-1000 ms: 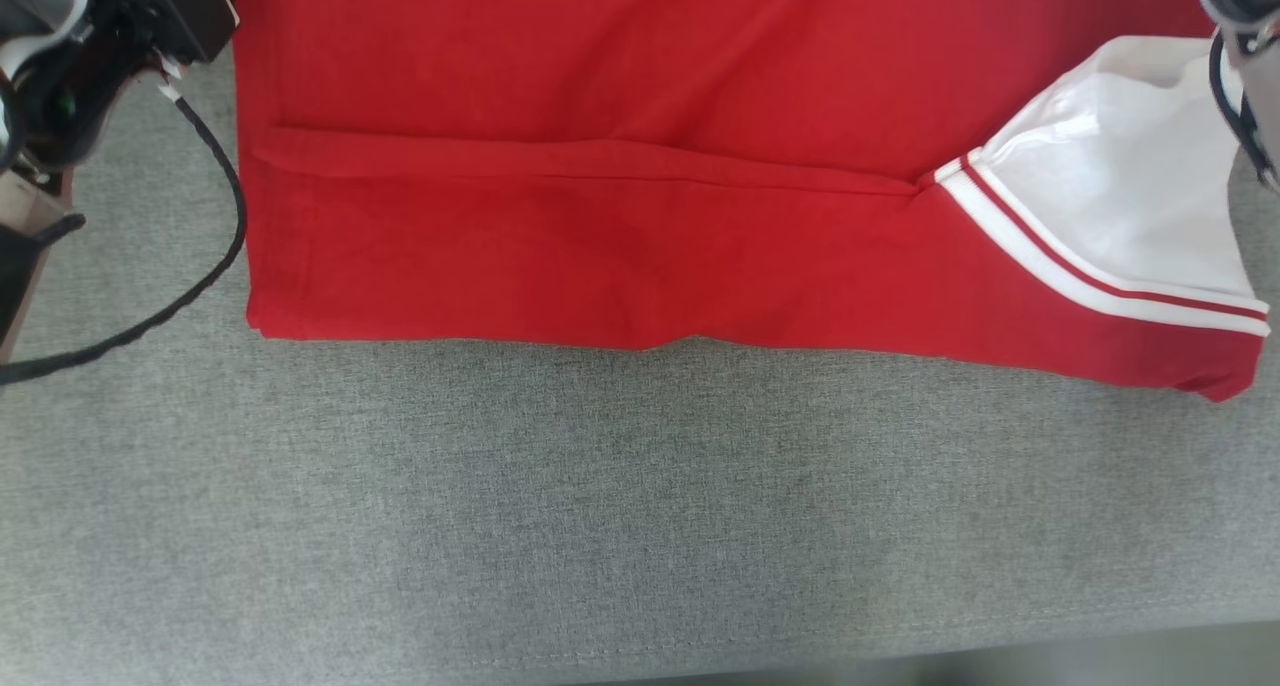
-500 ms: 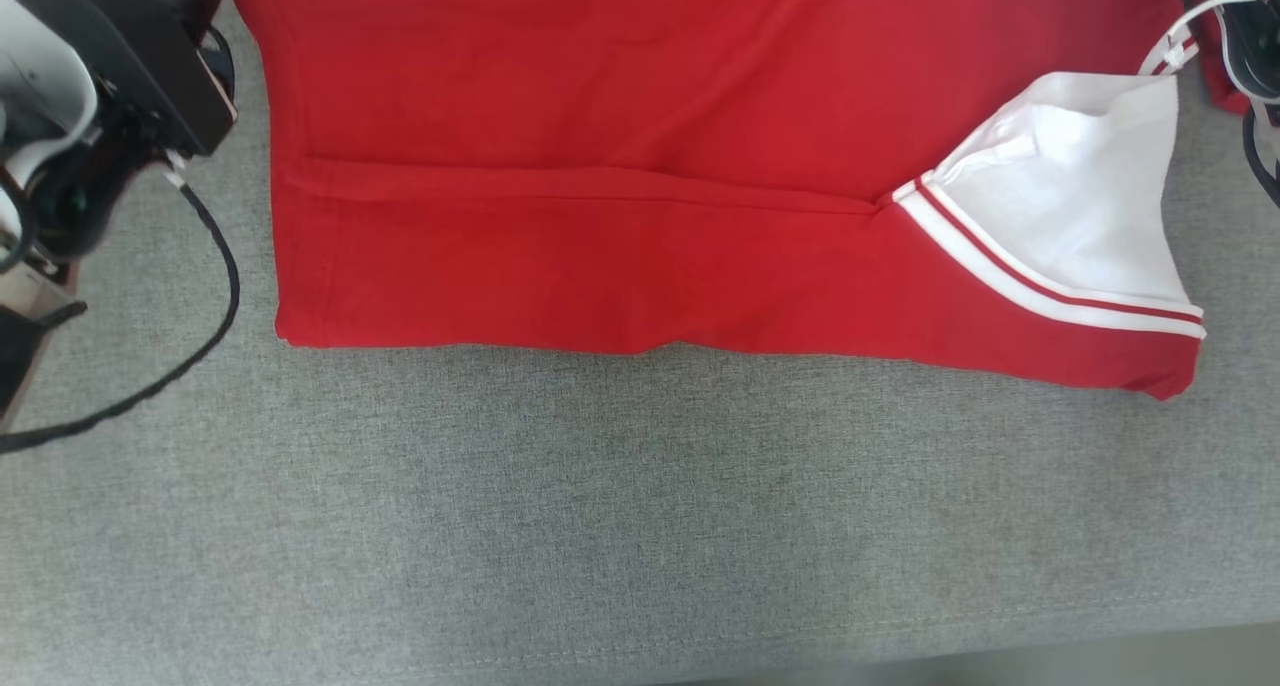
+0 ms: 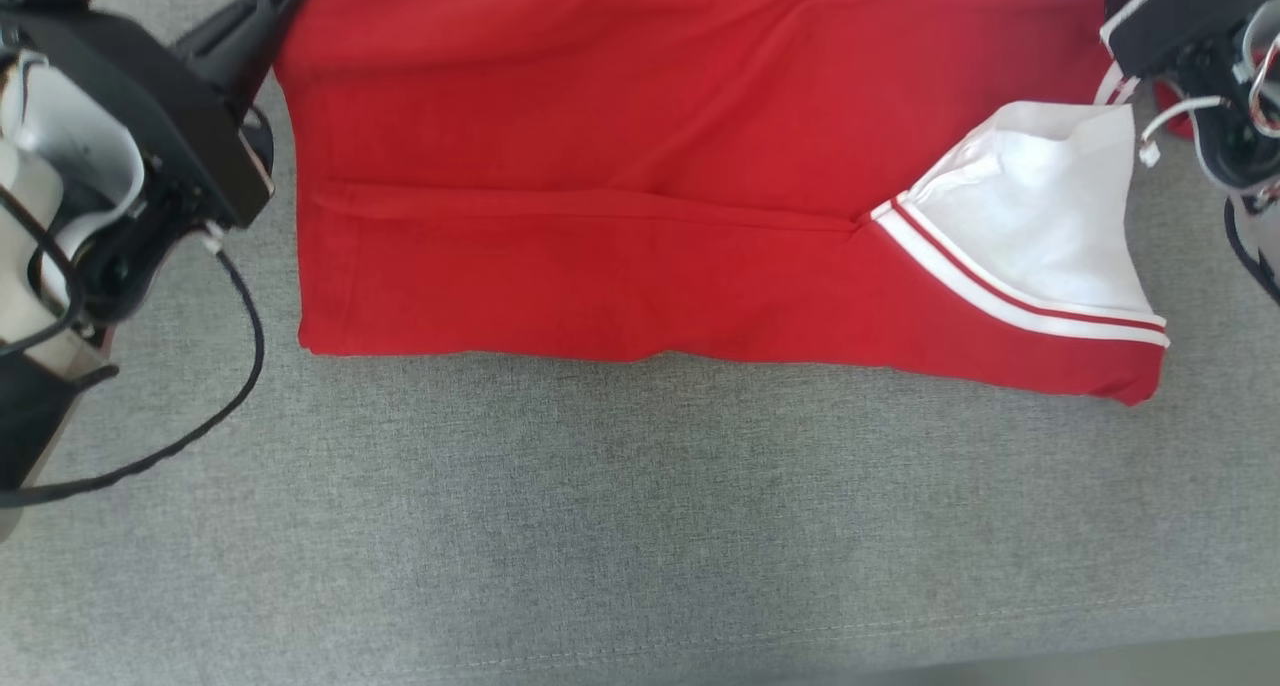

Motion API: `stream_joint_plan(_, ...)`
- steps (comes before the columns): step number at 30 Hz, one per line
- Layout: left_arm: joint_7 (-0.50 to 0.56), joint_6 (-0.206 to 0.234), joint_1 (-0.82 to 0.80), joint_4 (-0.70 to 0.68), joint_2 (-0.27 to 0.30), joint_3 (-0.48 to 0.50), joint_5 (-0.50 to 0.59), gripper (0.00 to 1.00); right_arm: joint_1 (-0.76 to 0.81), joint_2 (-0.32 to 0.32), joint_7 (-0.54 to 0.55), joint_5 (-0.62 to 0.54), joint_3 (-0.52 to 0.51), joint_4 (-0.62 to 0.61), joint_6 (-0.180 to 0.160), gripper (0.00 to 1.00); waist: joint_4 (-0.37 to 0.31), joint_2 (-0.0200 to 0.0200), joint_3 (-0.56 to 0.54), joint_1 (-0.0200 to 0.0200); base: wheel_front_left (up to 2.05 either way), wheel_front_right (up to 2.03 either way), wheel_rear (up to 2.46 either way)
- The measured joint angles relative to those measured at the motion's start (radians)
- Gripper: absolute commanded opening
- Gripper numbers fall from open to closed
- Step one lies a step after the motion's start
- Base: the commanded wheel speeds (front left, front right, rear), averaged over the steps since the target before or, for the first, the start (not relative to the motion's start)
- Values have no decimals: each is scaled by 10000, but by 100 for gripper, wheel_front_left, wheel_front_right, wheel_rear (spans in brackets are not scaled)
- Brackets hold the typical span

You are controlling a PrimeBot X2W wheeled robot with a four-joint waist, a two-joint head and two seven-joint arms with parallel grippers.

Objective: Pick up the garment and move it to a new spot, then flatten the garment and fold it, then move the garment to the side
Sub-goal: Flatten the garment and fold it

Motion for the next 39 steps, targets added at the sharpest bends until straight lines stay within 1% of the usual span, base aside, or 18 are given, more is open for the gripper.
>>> stream_joint_plan(5,-117,0,282,-50,318,-263,-186,0,373,-121,-224,121,453,-194,2,0,-31,0,-295,0,0,0,0)
stream_joint_plan(15,-261,0,804,-263,577,-786,-594,0,992,-548,-502,487,1235,-393,2,0,-124,0,-826,-1,0,0,0)
stream_joint_plan(24,-493,0,1067,-370,654,-1160,-752,0,1140,-775,-654,729,1682,-525,2,0,-151,2,-1071,-1,0,0,0)
stream_joint_plan(39,-775,0,1474,-485,750,-1939,-759,0,1532,-976,-742,968,2696,-767,2,0,-186,2,-1106,1,0,0,0)
